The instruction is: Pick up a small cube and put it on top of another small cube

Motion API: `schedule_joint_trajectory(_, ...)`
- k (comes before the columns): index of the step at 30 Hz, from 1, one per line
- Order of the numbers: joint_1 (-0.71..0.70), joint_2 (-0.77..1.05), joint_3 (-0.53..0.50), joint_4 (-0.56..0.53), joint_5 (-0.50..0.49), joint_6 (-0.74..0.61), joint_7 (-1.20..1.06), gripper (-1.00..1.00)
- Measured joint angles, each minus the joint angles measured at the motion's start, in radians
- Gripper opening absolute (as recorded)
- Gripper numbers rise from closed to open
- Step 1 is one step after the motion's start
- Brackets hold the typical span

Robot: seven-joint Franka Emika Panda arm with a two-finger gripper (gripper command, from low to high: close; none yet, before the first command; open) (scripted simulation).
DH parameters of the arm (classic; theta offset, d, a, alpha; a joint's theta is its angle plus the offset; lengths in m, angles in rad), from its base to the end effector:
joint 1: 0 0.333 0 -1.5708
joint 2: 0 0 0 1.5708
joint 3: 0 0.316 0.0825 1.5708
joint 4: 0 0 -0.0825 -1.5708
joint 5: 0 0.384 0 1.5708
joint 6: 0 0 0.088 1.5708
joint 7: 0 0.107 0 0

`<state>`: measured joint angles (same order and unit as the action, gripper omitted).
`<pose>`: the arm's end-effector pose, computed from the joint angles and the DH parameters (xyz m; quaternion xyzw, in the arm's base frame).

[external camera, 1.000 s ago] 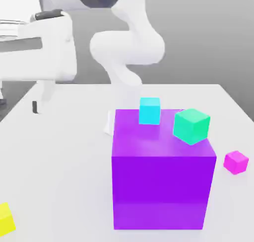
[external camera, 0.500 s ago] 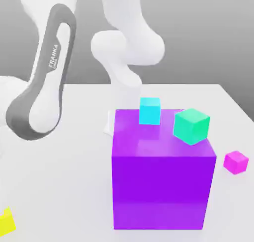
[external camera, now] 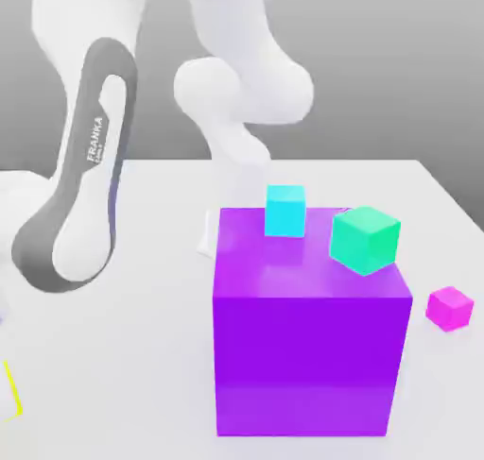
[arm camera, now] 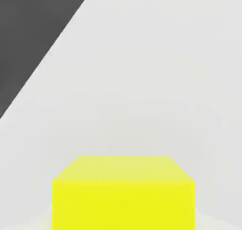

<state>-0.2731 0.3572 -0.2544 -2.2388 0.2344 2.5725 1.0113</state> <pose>0.4671 -0.2792 0.2121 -0.6516 0.7583 0.0066 0.0175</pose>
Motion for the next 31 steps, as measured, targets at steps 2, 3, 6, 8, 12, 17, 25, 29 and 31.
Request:
schedule_joint_trajectory(2,0.037,-0.071,0.028,-0.014,0.008,-0.055,0.032,-1.00)
schedule_joint_trajectory(3,0.056,-0.107,0.044,-0.021,0.011,-0.082,0.050,-1.00)
schedule_joint_trajectory(6,0.113,-0.216,0.091,-0.043,0.010,-0.162,0.111,-1.00)
schedule_joint_trajectory(8,0.169,-0.290,0.127,-0.057,0.004,-0.214,0.156,-1.00)
schedule_joint_trajectory(12,0.268,-0.435,0.174,-0.087,-0.024,-0.316,0.259,-1.00)
schedule_joint_trajectory(17,0.330,-0.609,0.276,-0.125,-0.073,-0.442,0.400,-1.00)
schedule_joint_trajectory(25,0.413,-0.786,0.449,-0.217,-0.134,-0.538,0.590,-1.00)
schedule_joint_trajectory(29,0.414,-0.757,0.464,-0.287,-0.133,-0.439,0.597,1.00)
schedule_joint_trajectory(31,0.414,-0.757,0.464,-0.287,-0.133,-0.439,0.597,1.00)
